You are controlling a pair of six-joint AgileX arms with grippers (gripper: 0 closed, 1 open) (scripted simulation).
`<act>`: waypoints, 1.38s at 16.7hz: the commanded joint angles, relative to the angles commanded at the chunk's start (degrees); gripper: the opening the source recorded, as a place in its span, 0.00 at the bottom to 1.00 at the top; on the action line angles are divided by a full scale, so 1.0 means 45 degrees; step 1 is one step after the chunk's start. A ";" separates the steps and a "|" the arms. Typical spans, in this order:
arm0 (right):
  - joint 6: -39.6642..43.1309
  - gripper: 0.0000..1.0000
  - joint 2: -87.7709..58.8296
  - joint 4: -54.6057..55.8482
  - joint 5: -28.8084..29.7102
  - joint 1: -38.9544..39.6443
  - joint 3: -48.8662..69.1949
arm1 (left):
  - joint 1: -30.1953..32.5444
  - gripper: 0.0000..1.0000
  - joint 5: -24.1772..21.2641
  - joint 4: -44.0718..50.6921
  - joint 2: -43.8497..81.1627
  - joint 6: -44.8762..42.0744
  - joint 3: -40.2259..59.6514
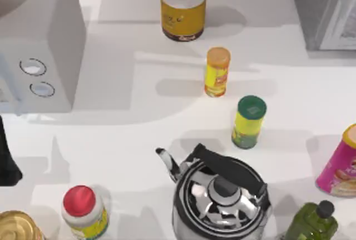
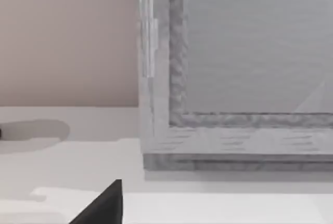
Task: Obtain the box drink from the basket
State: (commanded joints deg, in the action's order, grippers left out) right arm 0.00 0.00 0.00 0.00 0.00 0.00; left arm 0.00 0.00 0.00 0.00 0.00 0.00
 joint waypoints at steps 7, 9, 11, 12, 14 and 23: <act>0.0000 1.00 0.0000 0.0000 0.0000 0.0000 0.0000 | -0.0461 1.00 -0.0501 -0.0654 0.1896 -0.0021 0.1254; 0.0000 1.00 0.0000 0.0000 0.0000 0.0000 0.0000 | -0.0815 1.00 -0.0887 -0.1156 0.3360 -0.0036 0.2218; 0.0000 1.00 0.0000 0.0000 0.0000 0.0000 0.0000 | -0.1235 1.00 -0.1344 -0.1751 0.5095 -0.0054 0.3360; 0.0000 1.00 0.0000 0.0000 0.0000 0.0000 0.0000 | -0.1462 1.00 -0.1592 -0.2074 0.6037 -0.0064 0.3978; 0.0000 1.00 0.0000 0.0000 0.0000 0.0000 0.0000 | -0.1938 1.00 -0.2111 -0.2749 0.8013 -0.0085 0.5274; 0.0000 1.00 0.0000 0.0000 0.0000 0.0000 0.0000 | -0.3899 1.00 -0.4238 -0.5519 1.6239 -0.0180 1.0593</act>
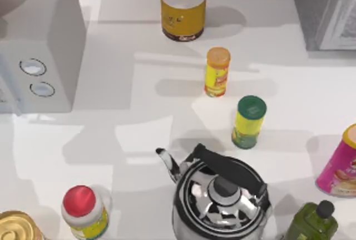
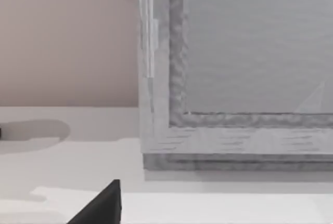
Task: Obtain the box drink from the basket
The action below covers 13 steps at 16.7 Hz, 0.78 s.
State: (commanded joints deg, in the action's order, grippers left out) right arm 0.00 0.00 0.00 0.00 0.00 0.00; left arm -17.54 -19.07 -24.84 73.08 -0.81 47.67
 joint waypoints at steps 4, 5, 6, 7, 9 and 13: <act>0.0000 1.00 0.0000 0.0000 0.0000 0.0000 0.0000 | -0.0430 1.00 -0.0462 -0.0608 0.1831 -0.0026 0.1165; 0.0000 1.00 0.0000 0.0000 0.0000 0.0000 0.0000 | -0.0466 1.00 -0.0500 -0.0658 0.1982 -0.0028 0.1261; 0.0000 1.00 0.0000 0.0000 0.0000 0.0000 0.0000 | -0.0471 1.00 -0.0506 -0.0666 0.2005 -0.0028 0.1275; 0.0000 1.00 0.0000 0.0000 0.0000 0.0000 0.0000 | -0.0471 1.00 -0.0506 -0.0666 0.2005 -0.0028 0.1275; 0.0000 1.00 0.0000 0.0000 0.0000 0.0000 0.0000 | -0.0471 1.00 -0.0506 -0.0666 0.2005 -0.0028 0.1275; 0.0000 1.00 0.0000 0.0000 0.0000 0.0000 0.0000 | -0.0372 1.00 -0.0412 -0.0635 0.2171 -0.0032 0.1507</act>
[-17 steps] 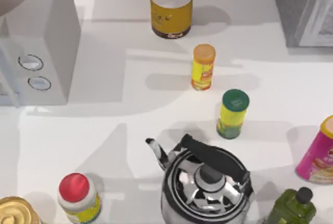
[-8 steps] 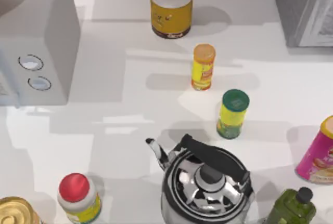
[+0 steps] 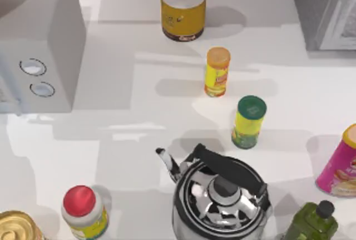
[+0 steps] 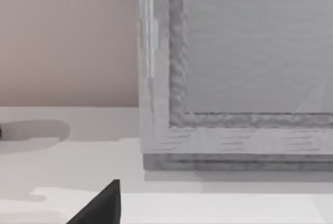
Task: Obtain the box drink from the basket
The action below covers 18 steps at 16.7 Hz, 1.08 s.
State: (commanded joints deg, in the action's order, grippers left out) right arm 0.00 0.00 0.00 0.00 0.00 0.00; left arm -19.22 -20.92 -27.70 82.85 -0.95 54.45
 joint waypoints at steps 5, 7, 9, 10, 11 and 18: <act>0.0000 1.00 0.0000 0.0000 0.0000 0.0000 0.0000 | 0.0308 1.00 0.0290 -0.0115 0.1251 0.0008 0.1109; 0.0000 1.00 0.0000 0.0000 0.0000 0.0000 0.0000 | 0.0446 1.00 0.0421 -0.0155 0.1731 0.0010 0.1552; 0.0000 1.00 0.0000 0.0000 0.0000 0.0000 0.0000 | 0.0546 1.00 0.0516 -0.0179 0.2060 0.0012 0.1856; 0.0000 1.00 0.0000 0.0000 0.0000 0.0000 0.0000 | 0.0570 1.00 0.0539 -0.0185 0.2137 0.0012 0.1929; 0.0000 1.00 0.0000 0.0000 0.0000 0.0000 0.0000 | 0.0574 1.00 0.0542 -0.0186 0.2149 0.0012 0.1941; 0.0000 1.00 0.0000 0.0000 0.0000 0.0000 0.0000 | 0.0574 0.70 0.0542 -0.0186 0.2149 0.0012 0.1941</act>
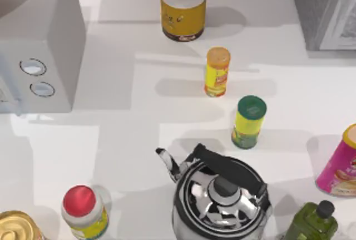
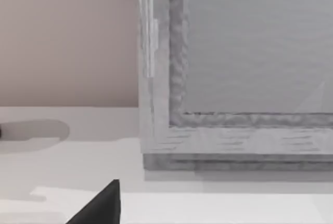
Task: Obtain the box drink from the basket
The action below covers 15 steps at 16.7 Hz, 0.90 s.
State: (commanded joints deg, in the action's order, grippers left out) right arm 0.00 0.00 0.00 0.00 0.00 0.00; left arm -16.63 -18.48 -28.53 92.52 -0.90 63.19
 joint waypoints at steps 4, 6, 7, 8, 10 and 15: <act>0.0000 1.00 0.0000 0.0000 0.0000 0.0000 0.0000 | 0.0000 0.40 0.0000 0.0000 0.0000 0.0000 0.0000; 0.0000 1.00 0.0000 0.0000 0.0000 0.0000 0.0000 | 0.0000 0.25 0.0000 0.0000 0.0000 0.0000 0.0000; 0.0000 1.00 0.0000 0.0000 0.0000 0.0000 0.0000 | 0.0000 0.17 0.0000 0.0000 0.0000 0.0000 0.0000; 0.0000 1.00 0.0000 0.0000 0.0000 0.0000 0.0000 | 0.0000 0.10 0.0000 0.0000 0.0000 0.0000 0.0000; 0.0000 1.00 0.0000 0.0000 0.0000 0.0000 0.0000 | 0.0000 0.00 0.0000 0.0000 0.0000 0.0000 0.0000; 0.0000 1.00 0.0000 0.0000 0.0000 0.0000 0.0000 | 0.0000 0.00 0.0000 0.0000 0.0000 0.0000 0.0000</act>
State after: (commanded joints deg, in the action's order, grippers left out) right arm 0.00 0.00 0.00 0.00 0.00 0.00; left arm -16.63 -18.48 -28.53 92.52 -0.90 63.19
